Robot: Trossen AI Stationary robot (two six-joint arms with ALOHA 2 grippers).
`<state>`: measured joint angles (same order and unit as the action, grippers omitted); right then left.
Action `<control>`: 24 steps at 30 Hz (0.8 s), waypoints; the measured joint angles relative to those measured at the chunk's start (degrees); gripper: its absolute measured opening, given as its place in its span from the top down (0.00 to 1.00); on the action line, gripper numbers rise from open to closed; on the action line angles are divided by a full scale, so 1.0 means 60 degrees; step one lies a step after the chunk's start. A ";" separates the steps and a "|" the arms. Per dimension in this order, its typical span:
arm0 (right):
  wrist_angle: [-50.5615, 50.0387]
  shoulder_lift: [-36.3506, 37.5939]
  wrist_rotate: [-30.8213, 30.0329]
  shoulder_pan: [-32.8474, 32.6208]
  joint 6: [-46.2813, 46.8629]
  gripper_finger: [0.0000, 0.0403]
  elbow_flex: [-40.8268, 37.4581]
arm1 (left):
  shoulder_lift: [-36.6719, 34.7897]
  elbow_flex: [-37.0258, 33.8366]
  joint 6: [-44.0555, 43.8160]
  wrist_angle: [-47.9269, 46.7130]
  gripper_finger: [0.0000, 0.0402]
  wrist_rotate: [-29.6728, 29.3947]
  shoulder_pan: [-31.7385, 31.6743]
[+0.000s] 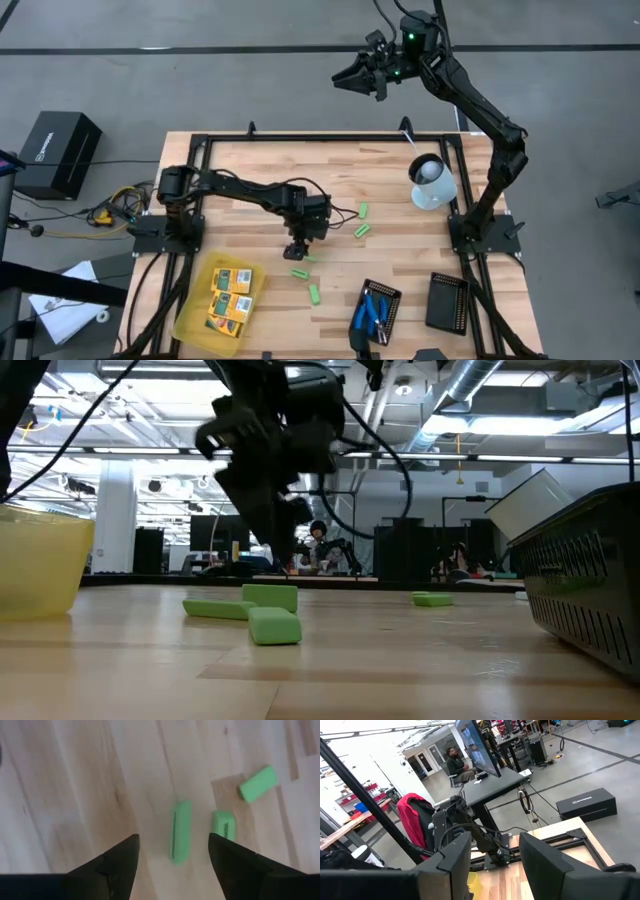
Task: Pick & Place School Supplies
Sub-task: Put the green eraser into the right black bin
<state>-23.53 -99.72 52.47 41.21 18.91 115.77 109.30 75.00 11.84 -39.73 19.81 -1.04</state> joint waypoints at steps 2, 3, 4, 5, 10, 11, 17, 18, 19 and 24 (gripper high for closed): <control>0.0000 0.0000 0.0004 0.0000 -0.0003 0.61 -0.0002 | 0.0093 -0.0004 -0.0198 -0.0035 0.43 0.0020 0.0009; 0.0000 0.0000 0.0006 0.0000 0.0001 0.61 -0.0001 | 0.0139 -0.0004 -0.0284 0.0066 0.44 0.0024 0.0027; 0.0004 0.0000 0.0009 0.0000 -0.0002 0.61 0.0000 | 0.0202 -0.0002 -0.0359 0.0066 0.44 0.0032 0.0055; -0.0003 0.0000 0.0011 0.0004 -0.0018 0.61 0.0000 | 0.0249 0.0000 -0.0460 0.0085 0.45 0.0046 0.0078; -0.0025 0.0000 0.0026 0.0007 -0.0138 0.61 0.0000 | 0.0363 -0.0007 -0.0682 0.0235 0.46 0.0205 0.0280; -0.0025 0.0000 0.0029 0.0007 -0.0152 0.61 0.0000 | 0.0369 -0.0007 -0.0708 0.0347 0.46 0.0217 0.0318; -0.0018 0.0000 0.0029 0.0011 -0.0158 0.61 0.0000 | 0.0378 -0.0029 -0.0744 0.0485 0.47 0.0213 0.0379; -0.0018 0.0000 0.0029 0.0011 -0.0167 0.61 0.0000 | 0.0378 -0.0066 -0.0747 0.0537 0.47 0.0213 0.0376; -0.0017 0.0000 0.0029 0.0011 -0.0186 0.61 0.0000 | 0.0378 -0.0116 -0.0748 0.0556 0.47 0.0212 0.0357; -0.0013 0.0000 0.0029 0.0011 -0.0254 0.61 0.0000 | 0.0381 -0.0289 -0.0777 0.0718 0.47 0.0209 0.0346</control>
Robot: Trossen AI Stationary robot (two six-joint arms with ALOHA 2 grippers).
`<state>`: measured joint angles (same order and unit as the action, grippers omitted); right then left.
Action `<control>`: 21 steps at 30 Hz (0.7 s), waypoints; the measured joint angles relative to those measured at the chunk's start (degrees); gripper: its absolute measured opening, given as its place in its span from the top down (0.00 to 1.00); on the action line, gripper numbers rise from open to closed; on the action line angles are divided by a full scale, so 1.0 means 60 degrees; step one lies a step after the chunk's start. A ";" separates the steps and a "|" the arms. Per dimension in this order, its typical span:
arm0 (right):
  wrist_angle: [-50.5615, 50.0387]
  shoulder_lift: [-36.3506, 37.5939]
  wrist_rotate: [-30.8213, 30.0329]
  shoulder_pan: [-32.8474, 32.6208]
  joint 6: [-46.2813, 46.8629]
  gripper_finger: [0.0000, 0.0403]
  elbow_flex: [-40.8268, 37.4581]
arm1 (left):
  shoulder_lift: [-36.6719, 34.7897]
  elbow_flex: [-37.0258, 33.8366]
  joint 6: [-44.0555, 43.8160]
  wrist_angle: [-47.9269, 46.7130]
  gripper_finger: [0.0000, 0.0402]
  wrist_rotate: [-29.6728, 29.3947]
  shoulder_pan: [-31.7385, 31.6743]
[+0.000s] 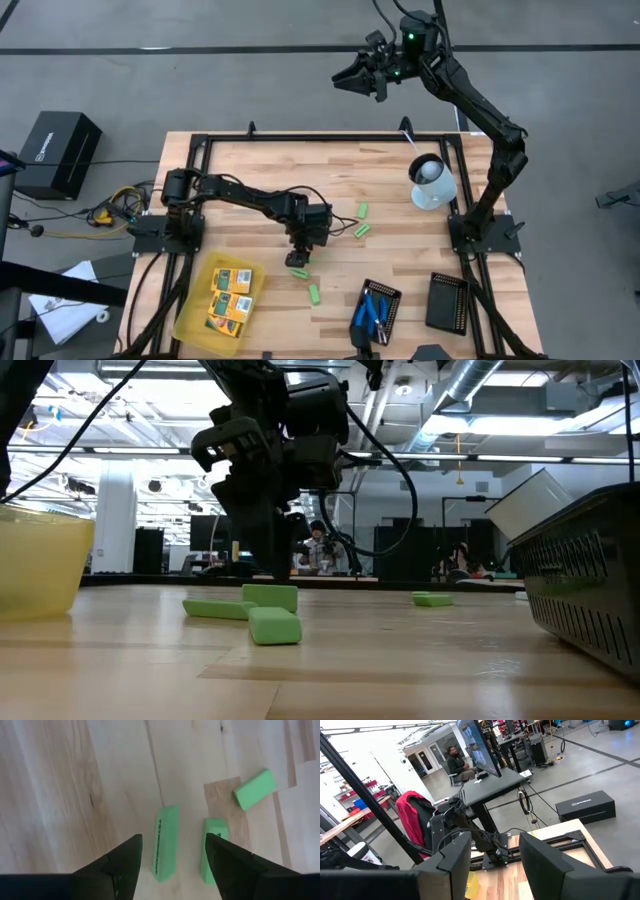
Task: Pick & Place School Supplies
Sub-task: Put the green eraser into the right black bin
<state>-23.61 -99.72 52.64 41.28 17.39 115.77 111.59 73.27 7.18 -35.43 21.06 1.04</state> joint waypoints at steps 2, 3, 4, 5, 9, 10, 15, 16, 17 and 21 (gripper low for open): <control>0.0001 0.0000 0.0000 0.0000 0.0000 0.61 -0.0002 | 0.0000 -0.0036 -0.0004 -0.0015 0.47 0.0000 0.0000; 0.0000 0.0000 0.0000 0.0000 0.0000 0.61 0.0000 | 0.0000 -0.0036 -0.0004 -0.0004 0.47 0.0000 0.0000; -0.0001 0.0000 0.0000 0.0000 0.0000 0.61 -0.0003 | 0.0023 -0.0035 0.0000 0.0010 0.47 0.0005 0.0000; -0.0001 0.0000 0.0000 0.0000 0.0000 0.61 -0.0001 | 0.0059 -0.0032 -0.0004 0.0034 0.47 0.0016 0.0000; -0.0001 0.0000 0.0004 0.0000 0.0004 0.61 0.0000 | 0.0087 -0.0175 -0.0011 0.0065 0.50 0.0149 0.0000; -0.0001 0.0000 0.0000 0.0000 0.0004 0.61 0.0000 | 0.0087 -0.0254 -0.0040 0.0066 0.51 0.0149 0.0000; 0.0001 0.0000 0.0003 0.0000 0.0004 0.61 0.0000 | 0.0087 -0.0666 -0.0313 0.0075 0.55 0.0306 0.0000; 0.0002 0.0000 0.0000 0.0000 0.0004 0.61 0.0000 | 0.0087 -0.0745 -0.0361 0.0073 0.56 0.0316 0.0000; 0.0002 0.0000 0.0000 0.0000 0.0004 0.61 0.0000 | 0.0076 -0.0783 -0.0400 0.0130 0.56 0.0326 0.0000; 0.0010 0.0000 0.0000 0.0000 0.0004 0.61 0.0000 | 0.0069 -0.0812 -0.0326 0.0201 0.57 0.0326 -0.0035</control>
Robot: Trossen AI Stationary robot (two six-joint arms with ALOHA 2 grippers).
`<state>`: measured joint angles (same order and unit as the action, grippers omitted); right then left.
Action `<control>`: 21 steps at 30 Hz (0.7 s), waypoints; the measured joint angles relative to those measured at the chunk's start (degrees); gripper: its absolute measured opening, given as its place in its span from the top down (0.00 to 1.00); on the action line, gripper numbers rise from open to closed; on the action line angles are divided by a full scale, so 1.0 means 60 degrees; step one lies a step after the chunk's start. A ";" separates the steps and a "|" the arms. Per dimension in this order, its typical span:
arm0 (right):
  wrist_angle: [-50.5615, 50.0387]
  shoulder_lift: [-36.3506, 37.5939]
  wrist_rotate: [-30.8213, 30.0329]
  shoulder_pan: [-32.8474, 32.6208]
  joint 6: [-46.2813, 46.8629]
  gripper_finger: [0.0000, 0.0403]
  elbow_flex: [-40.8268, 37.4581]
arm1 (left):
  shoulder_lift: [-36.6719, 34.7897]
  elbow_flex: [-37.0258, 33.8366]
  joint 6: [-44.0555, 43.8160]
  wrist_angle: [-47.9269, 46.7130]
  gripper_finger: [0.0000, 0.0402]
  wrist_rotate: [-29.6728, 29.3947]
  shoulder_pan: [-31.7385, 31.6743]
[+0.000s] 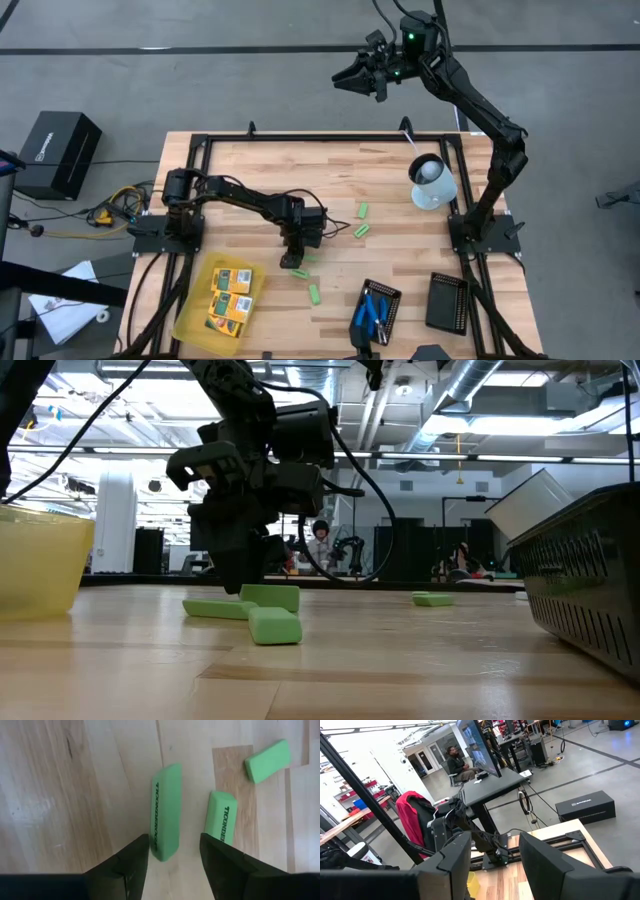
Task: Pick & Place School Supplies
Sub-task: Put the green eraser into the right black bin
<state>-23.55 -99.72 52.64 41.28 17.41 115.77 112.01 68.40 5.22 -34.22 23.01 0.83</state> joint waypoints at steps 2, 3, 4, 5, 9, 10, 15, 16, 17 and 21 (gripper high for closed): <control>0.0000 0.0000 0.0000 0.0000 0.0004 0.61 0.0000 | 0.0000 -0.0004 0.0020 0.0014 0.57 0.0000 0.0002; 0.0000 0.0000 0.0000 0.0000 0.0004 0.61 0.0000 | 0.0000 -0.0004 0.0020 0.0017 0.57 -0.0001 0.0002; 0.0000 0.0000 0.0001 0.0000 0.0004 0.61 0.0000 | 0.0000 -0.0004 0.0024 0.0026 0.57 -0.0005 0.0002; 0.0000 0.0000 0.0002 0.0000 0.0005 0.61 0.0000 | 0.0000 -0.0004 0.0024 0.0039 0.57 -0.0005 0.0002; 0.0000 0.0000 0.0000 0.0000 0.0007 0.61 0.0000 | 0.0000 -0.0007 0.0016 0.0124 0.58 -0.0013 0.0002; 0.0000 0.0000 0.0000 0.0000 0.0006 0.61 0.0000 | 0.0000 -0.0007 0.0013 0.0143 0.59 -0.0020 0.0002; 0.0000 0.0000 0.0003 0.0000 0.0004 0.61 -0.0003 | 0.0000 -0.0007 -0.0016 0.0225 0.63 -0.0061 0.0002; 0.0000 0.0000 0.0000 0.0004 0.0000 0.61 0.0000 | 0.0001 -0.0007 -0.0023 0.0232 0.65 -0.0096 0.0002; 0.0000 0.0000 0.0000 0.0003 0.0003 0.61 0.0000 | 0.0003 -0.0007 -0.0024 0.0234 0.66 -0.0113 0.0000; 0.0000 0.0000 0.0001 0.0025 0.0000 0.61 0.0000 | 0.0004 -0.0007 -0.0024 0.0274 0.75 -0.0118 -0.0045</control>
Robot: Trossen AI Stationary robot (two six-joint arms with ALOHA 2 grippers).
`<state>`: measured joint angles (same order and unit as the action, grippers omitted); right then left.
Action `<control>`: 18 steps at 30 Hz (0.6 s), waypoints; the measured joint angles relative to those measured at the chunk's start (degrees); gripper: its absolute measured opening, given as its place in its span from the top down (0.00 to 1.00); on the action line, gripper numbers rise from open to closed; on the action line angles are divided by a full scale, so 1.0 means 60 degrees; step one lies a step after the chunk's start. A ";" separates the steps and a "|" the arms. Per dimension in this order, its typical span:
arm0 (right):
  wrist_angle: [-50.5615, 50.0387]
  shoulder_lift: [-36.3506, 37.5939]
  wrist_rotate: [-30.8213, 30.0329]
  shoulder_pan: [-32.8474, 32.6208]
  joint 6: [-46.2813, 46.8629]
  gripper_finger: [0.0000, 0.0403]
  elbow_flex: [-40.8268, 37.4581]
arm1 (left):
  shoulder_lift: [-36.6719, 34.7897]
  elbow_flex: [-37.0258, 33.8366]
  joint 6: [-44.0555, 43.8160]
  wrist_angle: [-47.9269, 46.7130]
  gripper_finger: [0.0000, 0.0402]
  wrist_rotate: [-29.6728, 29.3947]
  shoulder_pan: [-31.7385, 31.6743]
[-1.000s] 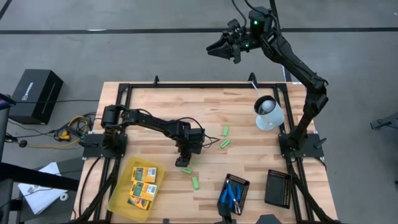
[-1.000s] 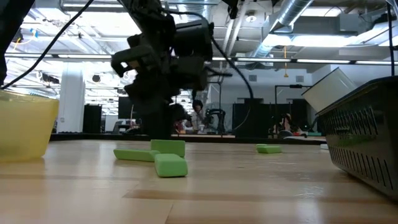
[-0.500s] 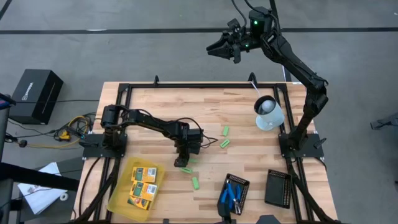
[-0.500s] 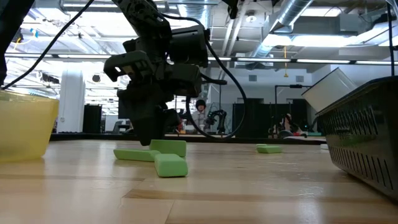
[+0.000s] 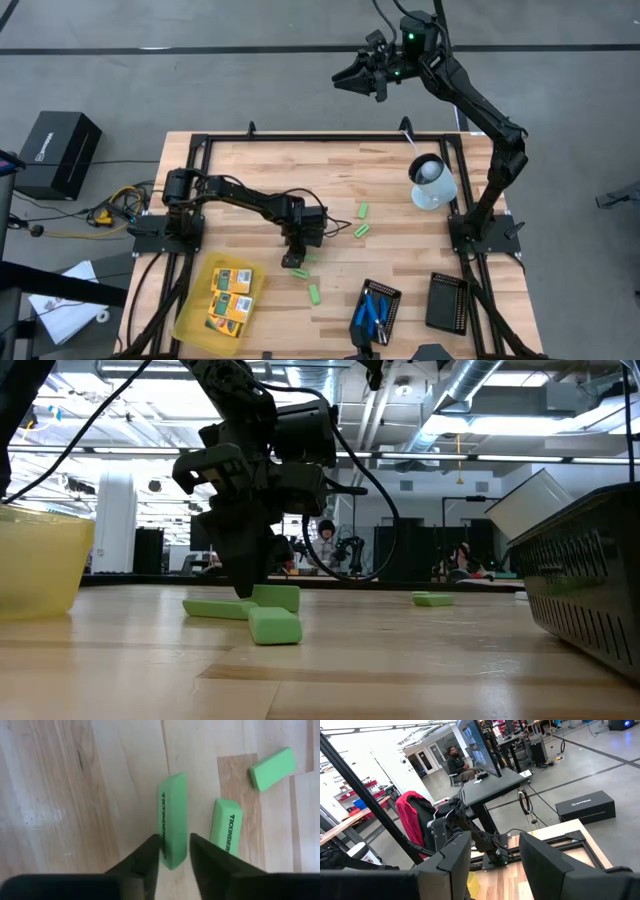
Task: Pick & Place School Supplies
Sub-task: Put the green eraser into the right black bin
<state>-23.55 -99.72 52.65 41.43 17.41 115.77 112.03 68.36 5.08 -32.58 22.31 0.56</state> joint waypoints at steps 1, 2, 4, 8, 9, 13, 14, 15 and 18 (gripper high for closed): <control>0.0000 0.0000 -0.0001 0.0000 0.0001 0.61 0.0000 | 0.0000 0.0000 0.0000 0.0003 0.78 -0.0001 0.0000; 0.0000 0.0000 -0.0001 0.0000 0.0000 0.61 0.0000 | 0.0000 0.0000 0.0000 0.0013 0.82 -0.0003 0.0000; 0.0000 0.0000 -0.0001 0.0000 -0.0008 0.61 0.0000 | 0.0000 0.0000 -0.0002 0.0037 0.90 -0.0036 -0.0002; 0.0016 0.0000 -0.0001 -0.0004 -0.0226 0.61 0.0000 | -0.0006 0.0000 -0.0004 0.0037 0.95 -0.0150 -0.0068; 0.0027 0.0000 -0.0001 -0.0004 -0.0244 0.61 0.0000 | -0.0049 0.0000 -0.0003 0.0028 0.95 -0.0184 -0.0131; 0.0051 0.0000 -0.0001 -0.0004 -0.0255 0.61 0.0000 | -0.0568 0.0052 -0.0004 -0.0010 0.95 -0.0721 -0.0537; 0.0046 0.0000 -0.0001 -0.0008 -0.0265 0.61 0.0000 | -0.0780 0.0124 -0.0002 0.0007 0.95 -0.0816 -0.0684; 0.0039 0.0000 -0.0001 -0.0007 -0.0339 0.61 0.0000 | -0.1037 0.0173 -0.0004 0.0062 0.95 -0.0865 -0.0849; 0.0031 0.0000 -0.0002 -0.0007 -0.0631 0.61 -0.0002 | -0.1852 0.0352 -0.0318 0.0084 0.95 -0.0745 -0.1423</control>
<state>-23.36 -99.72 52.64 41.39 13.62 115.76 100.92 70.47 3.17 -32.08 17.83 -7.98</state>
